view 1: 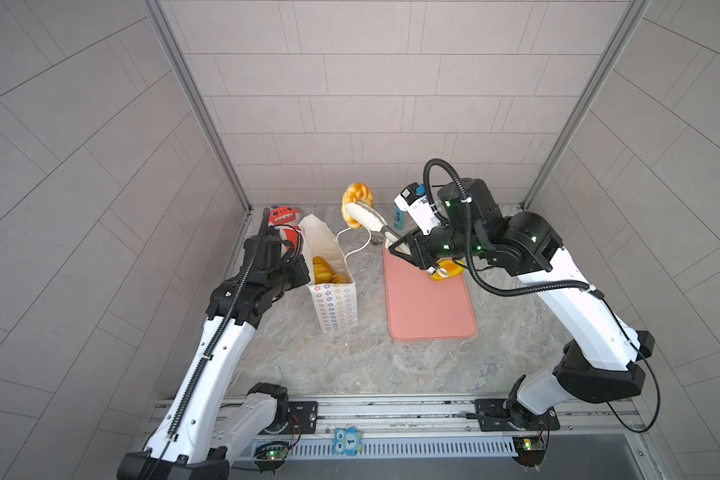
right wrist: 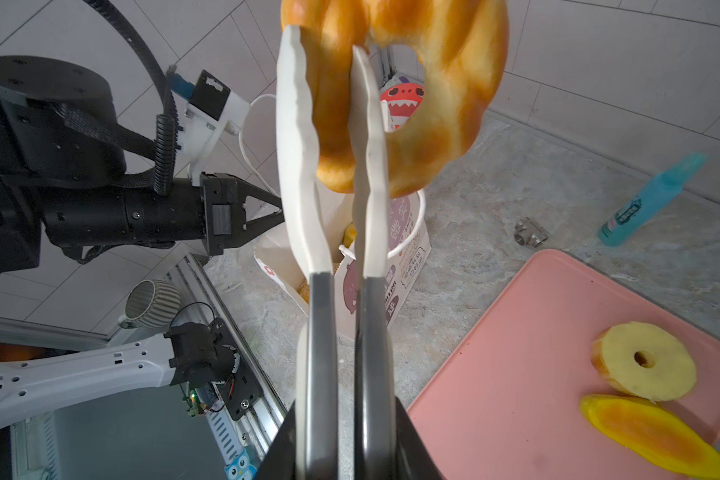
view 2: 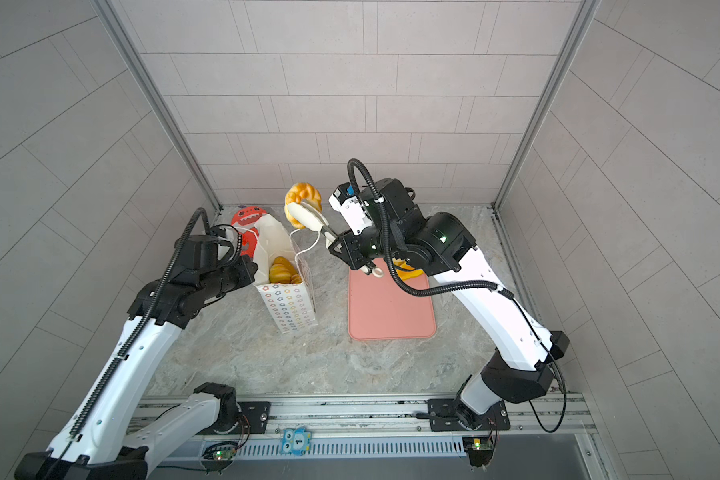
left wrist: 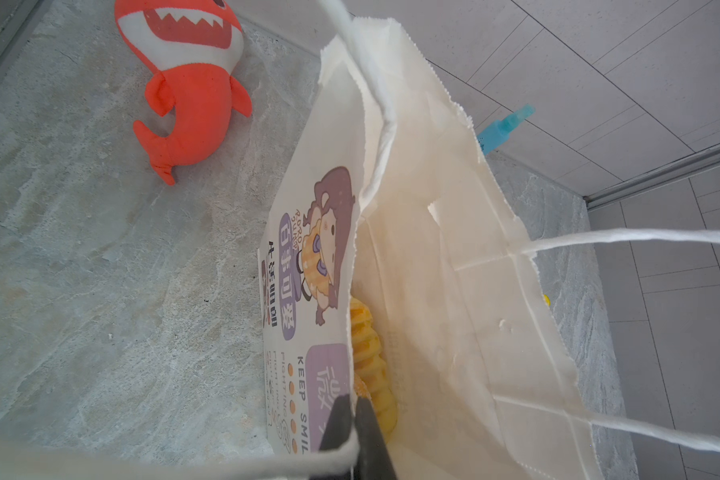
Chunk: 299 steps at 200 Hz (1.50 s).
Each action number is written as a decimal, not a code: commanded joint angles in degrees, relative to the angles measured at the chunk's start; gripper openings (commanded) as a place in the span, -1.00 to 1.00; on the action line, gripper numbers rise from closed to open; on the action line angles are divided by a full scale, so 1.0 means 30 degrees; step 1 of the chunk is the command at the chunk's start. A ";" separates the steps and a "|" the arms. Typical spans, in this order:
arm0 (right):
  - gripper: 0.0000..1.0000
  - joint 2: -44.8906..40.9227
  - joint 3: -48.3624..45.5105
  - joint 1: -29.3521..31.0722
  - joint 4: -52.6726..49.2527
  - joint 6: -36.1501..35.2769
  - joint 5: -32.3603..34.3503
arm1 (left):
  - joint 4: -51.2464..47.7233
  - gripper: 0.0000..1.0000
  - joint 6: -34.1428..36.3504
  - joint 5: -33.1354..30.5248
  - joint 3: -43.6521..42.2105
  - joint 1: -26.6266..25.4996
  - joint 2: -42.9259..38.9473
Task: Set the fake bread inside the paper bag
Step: 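Carry the ring-shaped bun with the tongs over the paper bag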
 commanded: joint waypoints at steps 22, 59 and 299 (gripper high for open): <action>-0.43 0.0588 0.0917 0.0697 0.1806 0.0608 -0.1501 | -0.0577 -0.88 0.0107 -0.0235 0.0384 0.0118 -0.0141; -0.42 0.1221 0.0954 0.0830 0.2521 0.1238 -0.2305 | -0.0588 -0.88 0.0074 -0.0216 0.0361 0.0103 -0.0182; -0.43 0.4406 0.1260 0.0860 0.2797 0.1589 -0.3609 | -0.0692 -0.88 0.0070 -0.0346 0.0175 0.0099 -0.0448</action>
